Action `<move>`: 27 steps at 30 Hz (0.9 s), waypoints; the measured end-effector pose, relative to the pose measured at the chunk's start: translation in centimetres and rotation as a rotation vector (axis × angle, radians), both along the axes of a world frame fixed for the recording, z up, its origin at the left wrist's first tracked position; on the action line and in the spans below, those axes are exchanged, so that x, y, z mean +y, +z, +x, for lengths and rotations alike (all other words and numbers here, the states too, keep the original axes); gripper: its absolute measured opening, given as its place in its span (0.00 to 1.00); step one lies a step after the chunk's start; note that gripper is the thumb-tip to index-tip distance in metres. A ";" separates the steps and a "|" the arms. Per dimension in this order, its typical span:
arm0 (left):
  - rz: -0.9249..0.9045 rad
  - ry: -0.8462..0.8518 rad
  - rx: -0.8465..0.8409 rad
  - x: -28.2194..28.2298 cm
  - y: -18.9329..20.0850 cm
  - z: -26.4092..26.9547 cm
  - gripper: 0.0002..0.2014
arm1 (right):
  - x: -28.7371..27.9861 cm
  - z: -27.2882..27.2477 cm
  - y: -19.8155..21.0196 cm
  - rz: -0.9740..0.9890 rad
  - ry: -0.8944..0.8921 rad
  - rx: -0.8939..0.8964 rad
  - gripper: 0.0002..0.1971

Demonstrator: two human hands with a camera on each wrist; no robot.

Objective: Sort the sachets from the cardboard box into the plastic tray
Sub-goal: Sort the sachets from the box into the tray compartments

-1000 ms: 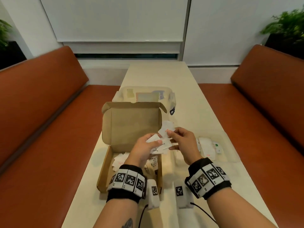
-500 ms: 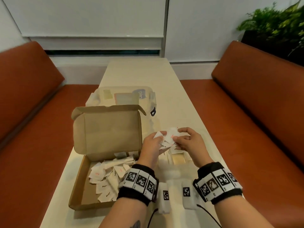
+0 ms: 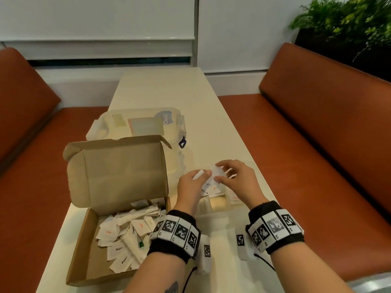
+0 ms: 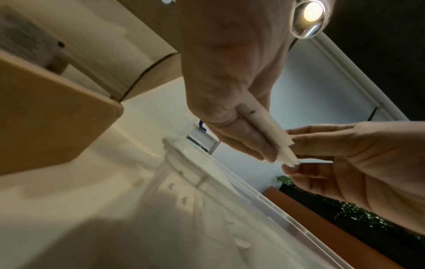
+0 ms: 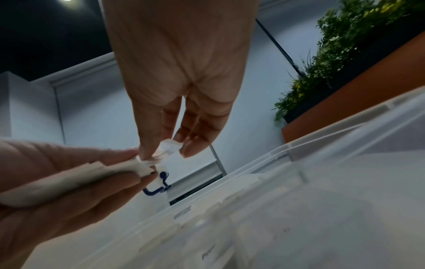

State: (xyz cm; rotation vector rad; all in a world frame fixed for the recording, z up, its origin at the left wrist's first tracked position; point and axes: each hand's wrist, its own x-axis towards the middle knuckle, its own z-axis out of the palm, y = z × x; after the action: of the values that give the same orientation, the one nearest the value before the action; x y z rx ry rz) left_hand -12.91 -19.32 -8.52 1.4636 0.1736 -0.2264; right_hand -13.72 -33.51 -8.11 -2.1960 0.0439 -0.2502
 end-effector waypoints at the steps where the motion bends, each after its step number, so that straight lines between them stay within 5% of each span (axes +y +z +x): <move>1: -0.008 0.007 0.008 -0.1 -0.1 0.1 0.03 | -0.2 0.1 -0.1 0.018 -0.015 -0.006 0.13; 10: 0.130 0.109 -0.092 -0.9 -1.5 0.9 0.04 | -2.4 0.1 -1.2 0.388 -0.074 0.049 0.05; 18: 0.179 0.059 -0.156 -1.9 -1.9 1.1 0.15 | -2.1 0.9 -2.0 0.757 -0.062 0.102 0.04; 27: 0.065 0.030 -0.125 -2.3 -2.2 1.2 0.09 | -1.5 1.0 -3.1 0.701 -0.111 0.127 0.05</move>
State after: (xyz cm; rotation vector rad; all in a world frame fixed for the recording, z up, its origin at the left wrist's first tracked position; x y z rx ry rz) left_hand -11.68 -21.58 -10.77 1.5333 0.1019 -0.1053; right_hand -12.68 -35.05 -11.23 -1.5088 0.2822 -0.1276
